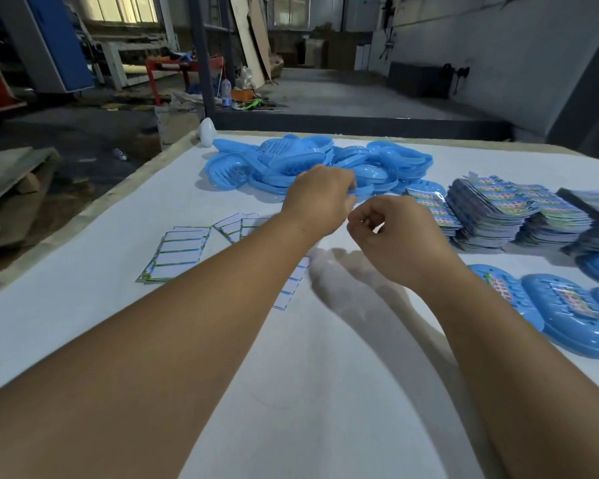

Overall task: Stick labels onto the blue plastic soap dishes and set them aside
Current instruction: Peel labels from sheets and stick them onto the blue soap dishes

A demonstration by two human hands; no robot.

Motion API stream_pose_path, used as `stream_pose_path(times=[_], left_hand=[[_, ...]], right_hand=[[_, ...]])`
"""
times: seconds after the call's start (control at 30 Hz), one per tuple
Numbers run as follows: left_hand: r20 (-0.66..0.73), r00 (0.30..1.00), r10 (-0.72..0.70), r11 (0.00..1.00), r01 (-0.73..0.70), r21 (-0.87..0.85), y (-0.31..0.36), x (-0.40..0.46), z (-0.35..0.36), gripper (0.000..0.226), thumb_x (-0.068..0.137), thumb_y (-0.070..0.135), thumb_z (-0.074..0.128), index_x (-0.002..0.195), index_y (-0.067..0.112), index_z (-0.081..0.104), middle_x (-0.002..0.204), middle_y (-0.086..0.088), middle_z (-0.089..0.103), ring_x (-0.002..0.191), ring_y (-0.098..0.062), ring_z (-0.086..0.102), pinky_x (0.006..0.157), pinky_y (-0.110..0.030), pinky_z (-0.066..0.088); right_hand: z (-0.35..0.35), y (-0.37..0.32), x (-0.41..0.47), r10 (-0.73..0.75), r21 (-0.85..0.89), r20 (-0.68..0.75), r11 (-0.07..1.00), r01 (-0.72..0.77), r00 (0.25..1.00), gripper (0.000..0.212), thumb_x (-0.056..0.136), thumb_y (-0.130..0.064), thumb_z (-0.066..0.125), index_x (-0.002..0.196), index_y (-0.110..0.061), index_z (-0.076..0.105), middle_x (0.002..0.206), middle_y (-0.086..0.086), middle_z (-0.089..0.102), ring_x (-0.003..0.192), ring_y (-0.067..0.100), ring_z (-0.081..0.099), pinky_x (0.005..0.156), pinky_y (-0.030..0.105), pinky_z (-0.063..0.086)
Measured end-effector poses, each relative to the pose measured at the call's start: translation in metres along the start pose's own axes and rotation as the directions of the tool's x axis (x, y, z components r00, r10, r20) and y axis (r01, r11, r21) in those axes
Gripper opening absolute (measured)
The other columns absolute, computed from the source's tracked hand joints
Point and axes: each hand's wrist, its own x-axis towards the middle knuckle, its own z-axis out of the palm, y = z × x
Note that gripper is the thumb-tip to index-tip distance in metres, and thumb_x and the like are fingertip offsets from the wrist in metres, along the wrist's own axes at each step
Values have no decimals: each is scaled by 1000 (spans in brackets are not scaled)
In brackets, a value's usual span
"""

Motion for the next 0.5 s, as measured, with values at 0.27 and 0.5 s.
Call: stream_pose_path(times=[0.27, 0.5], left_hand=[[-4, 953, -302, 634, 198, -748, -6, -35, -35, 14, 100, 31, 59, 90, 21, 61, 86, 3, 72, 78, -10, 70, 68, -27, 52], [349, 847, -400, 39, 397, -917, -11, -78, -39, 16, 103, 30, 54, 98, 23, 67, 85, 7, 77, 71, -5, 71, 59, -23, 45]], right_hand=[[-10, 0, 1, 54, 91, -131, 995, -42, 990, 67, 82, -37, 81, 141, -29, 48, 136, -3, 50, 120, 18, 52, 104, 36, 43], [-11, -8, -7, -68, 128, -14, 989, 69, 998, 76, 77, -48, 85, 143, -33, 51, 137, -12, 56, 122, 10, 54, 105, 40, 48]])
